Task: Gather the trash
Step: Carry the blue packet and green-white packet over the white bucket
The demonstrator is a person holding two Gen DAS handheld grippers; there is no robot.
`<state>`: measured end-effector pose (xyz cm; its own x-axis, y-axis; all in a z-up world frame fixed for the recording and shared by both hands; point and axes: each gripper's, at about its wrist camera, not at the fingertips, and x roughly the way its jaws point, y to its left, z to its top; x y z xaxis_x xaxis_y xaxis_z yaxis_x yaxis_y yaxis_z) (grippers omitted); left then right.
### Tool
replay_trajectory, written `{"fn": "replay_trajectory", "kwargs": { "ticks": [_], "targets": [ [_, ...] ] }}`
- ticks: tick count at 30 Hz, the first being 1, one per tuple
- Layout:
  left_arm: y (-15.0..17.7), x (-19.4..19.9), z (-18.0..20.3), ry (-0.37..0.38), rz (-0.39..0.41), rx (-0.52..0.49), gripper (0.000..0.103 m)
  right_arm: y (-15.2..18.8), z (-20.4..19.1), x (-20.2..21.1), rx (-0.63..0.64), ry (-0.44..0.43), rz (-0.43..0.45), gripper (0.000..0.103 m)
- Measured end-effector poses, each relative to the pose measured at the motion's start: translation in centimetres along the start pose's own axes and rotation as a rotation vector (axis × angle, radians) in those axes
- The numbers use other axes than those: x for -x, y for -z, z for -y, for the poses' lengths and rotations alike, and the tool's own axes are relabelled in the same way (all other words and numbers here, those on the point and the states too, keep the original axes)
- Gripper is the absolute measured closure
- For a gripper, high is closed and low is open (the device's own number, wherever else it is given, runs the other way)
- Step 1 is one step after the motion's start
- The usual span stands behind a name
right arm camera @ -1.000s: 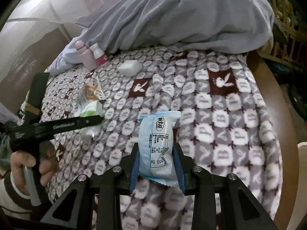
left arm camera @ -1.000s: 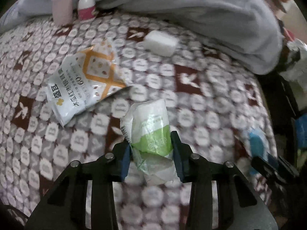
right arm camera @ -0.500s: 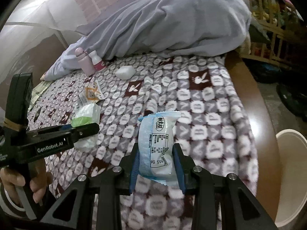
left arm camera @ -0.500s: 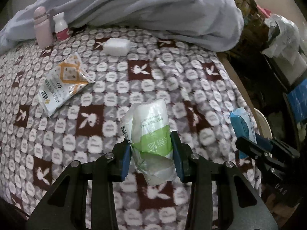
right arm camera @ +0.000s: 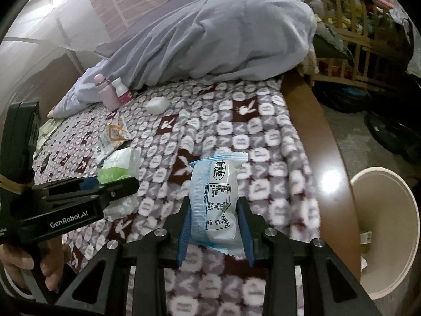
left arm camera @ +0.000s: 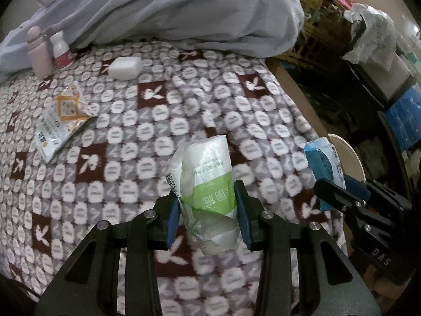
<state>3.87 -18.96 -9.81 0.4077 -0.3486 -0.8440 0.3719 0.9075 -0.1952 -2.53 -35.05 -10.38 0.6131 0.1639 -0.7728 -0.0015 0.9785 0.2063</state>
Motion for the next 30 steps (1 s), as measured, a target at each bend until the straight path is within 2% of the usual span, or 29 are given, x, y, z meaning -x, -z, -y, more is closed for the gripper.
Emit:
{"fn": "replay_trajectory", "kwargs": {
  "ticks": [30],
  "targets": [
    [-1.2, -2.0, 11.8, 0.095, -0.016, -0.171, 0.067, 2.4, 9.4, 5.2, -0.143, 0.13, 0.05, 0.071]
  ]
}}
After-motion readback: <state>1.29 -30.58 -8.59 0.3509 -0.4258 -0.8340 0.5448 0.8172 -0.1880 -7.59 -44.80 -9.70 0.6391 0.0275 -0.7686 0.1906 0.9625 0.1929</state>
